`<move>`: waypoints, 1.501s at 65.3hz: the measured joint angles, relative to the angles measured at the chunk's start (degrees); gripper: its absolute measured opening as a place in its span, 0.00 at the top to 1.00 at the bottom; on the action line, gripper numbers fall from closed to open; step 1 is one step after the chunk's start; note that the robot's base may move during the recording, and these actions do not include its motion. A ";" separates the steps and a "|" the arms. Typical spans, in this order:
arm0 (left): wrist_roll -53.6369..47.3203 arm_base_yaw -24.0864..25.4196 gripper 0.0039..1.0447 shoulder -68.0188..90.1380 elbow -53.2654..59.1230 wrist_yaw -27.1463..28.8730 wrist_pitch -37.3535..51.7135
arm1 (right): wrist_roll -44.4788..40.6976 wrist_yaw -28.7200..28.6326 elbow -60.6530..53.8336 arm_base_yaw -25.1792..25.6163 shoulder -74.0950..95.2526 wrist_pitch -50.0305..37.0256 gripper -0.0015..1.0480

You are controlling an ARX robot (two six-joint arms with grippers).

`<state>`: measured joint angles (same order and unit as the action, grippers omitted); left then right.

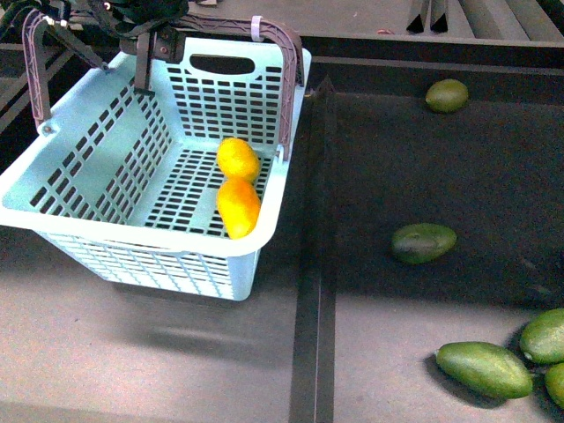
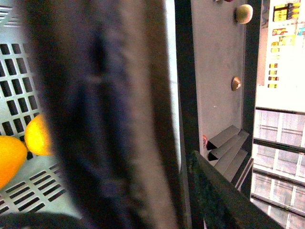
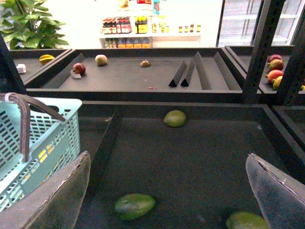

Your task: Pick lemon and mango into basket

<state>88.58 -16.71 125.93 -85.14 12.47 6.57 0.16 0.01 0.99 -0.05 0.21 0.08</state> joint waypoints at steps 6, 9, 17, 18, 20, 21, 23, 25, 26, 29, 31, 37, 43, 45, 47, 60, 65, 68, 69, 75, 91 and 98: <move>-1.77 0.00 0.42 -1.46 1.27 0.09 -0.31 | 0.00 0.02 0.00 0.00 0.00 0.00 0.08; -2.34 0.11 0.34 -2.60 2.19 -0.13 -0.31 | 0.00 0.00 0.00 0.00 0.00 0.00 0.08; -3.74 0.83 0.11 -7.37 5.95 -0.04 -1.42 | 0.00 0.00 0.00 0.00 0.00 0.00 0.08; -4.26 0.98 0.07 -8.15 6.51 0.15 -1.81 | 0.00 0.00 0.00 0.00 0.00 0.00 0.08; -5.14 1.18 0.05 -9.42 7.41 0.90 -2.84 | 0.00 0.00 0.00 0.00 0.00 0.00 0.08; -5.60 1.33 0.05 -10.34 8.13 1.44 -3.43 | 0.00 0.00 0.00 0.00 0.00 0.00 0.08; -6.40 1.55 0.07 -12.22 9.75 2.54 -4.11 | 0.00 0.00 0.00 0.00 0.00 0.00 0.08; -7.21 1.62 0.07 -13.66 11.04 3.04 -4.35 | 0.00 0.00 0.00 0.00 0.00 0.00 0.08; -7.65 1.62 0.06 -14.69 11.93 3.26 -4.39 | 0.00 0.00 0.00 0.00 0.00 0.00 0.08; -8.98 1.44 0.06 -17.18 13.62 3.45 -5.42 | 0.00 0.00 0.00 0.00 0.00 0.00 0.08; -10.29 1.14 0.06 -18.86 14.69 3.63 -5.51 | 0.00 0.00 0.00 0.00 0.00 0.00 0.08; -33.00 0.55 0.22 -24.22 26.51 2.86 20.24 | 0.00 0.00 0.00 0.00 0.00 0.00 0.08; -61.48 2.01 0.40 -29.94 39.85 0.81 41.77 | 0.00 0.07 0.00 0.00 0.00 0.00 0.08; -70.27 2.91 0.46 -32.13 43.65 0.31 45.70 | 0.00 0.09 0.00 0.00 0.00 0.00 0.08; -75.89 3.89 0.53 -34.25 46.95 -0.46 47.91 | 0.00 0.07 0.00 0.00 0.00 0.00 0.08; -86.51 7.89 0.93 -44.17 61.70 -3.96 50.97 | 0.00 0.02 0.00 0.00 0.00 0.00 0.08; -87.25 8.85 0.97 -47.89 65.46 -5.14 51.19 | 0.00 0.02 0.00 0.00 0.00 0.00 0.08; -87.38 9.40 0.97 -49.70 67.19 -5.66 51.19 | 0.00 0.02 0.00 0.00 0.00 0.00 0.08; -87.45 9.66 0.97 -50.49 67.91 -5.79 51.19 | 0.00 0.02 0.00 0.00 0.00 0.00 0.08; -87.56 11.30 0.97 -56.41 72.70 -7.02 50.12 | 0.00 0.00 0.00 0.00 0.00 0.00 0.08; -87.84 16.22 0.97 -64.39 80.15 -12.02 49.31 | 0.00 0.02 0.00 0.00 0.00 0.00 0.08; -87.91 16.46 0.97 -70.36 82.01 -12.46 44.92 | 0.00 0.00 0.00 0.00 0.00 0.00 0.08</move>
<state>0.67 -0.25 55.57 -3.14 0.01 51.48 0.16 0.01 0.99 -0.05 0.21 0.08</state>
